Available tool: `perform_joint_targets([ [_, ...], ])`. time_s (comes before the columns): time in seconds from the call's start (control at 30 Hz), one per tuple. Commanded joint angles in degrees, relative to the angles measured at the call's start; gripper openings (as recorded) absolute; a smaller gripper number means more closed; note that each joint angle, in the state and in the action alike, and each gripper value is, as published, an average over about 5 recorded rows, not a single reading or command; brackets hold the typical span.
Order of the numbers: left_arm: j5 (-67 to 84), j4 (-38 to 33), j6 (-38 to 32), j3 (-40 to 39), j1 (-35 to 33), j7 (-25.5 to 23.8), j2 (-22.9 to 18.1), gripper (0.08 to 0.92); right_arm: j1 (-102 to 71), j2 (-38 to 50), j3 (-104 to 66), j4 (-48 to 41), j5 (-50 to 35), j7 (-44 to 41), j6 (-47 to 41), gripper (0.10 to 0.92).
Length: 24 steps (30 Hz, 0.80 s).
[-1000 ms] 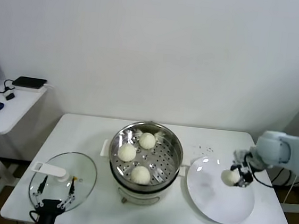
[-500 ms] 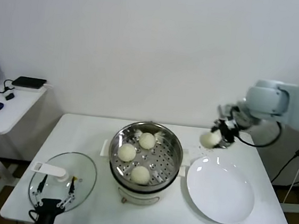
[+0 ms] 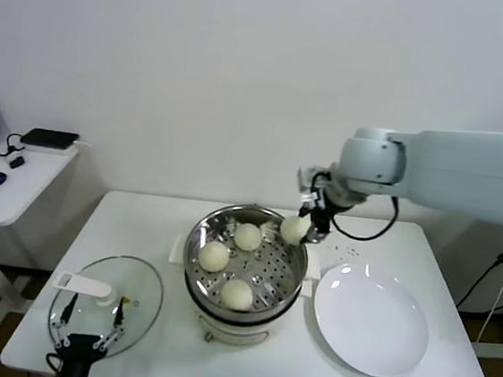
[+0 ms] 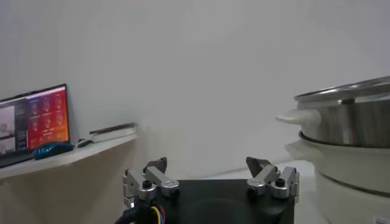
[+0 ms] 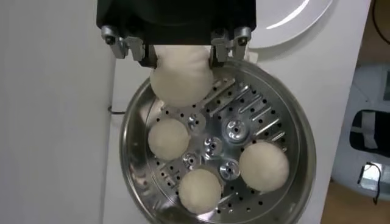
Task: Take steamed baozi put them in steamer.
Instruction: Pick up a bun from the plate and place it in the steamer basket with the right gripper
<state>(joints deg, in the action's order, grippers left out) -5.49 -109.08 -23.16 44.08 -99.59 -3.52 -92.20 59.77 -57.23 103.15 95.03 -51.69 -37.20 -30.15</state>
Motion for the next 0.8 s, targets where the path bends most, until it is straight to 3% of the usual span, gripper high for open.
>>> perform_joint_targets([
  [0.03,0.0,0.4,0.1,0.1,0.1,-0.1,-2.3,0.823,-12.0,-4.4,-4.6,-4.1,0.5,2.8,-3.1,0.586],
  [0.8,-0.1,2.0,-0.3,0.1,0.8,0.0,-2.0,0.823,-18.1,-5.8,-6.3,-5.7,3.2,5.2,-4.3,0.597],
])
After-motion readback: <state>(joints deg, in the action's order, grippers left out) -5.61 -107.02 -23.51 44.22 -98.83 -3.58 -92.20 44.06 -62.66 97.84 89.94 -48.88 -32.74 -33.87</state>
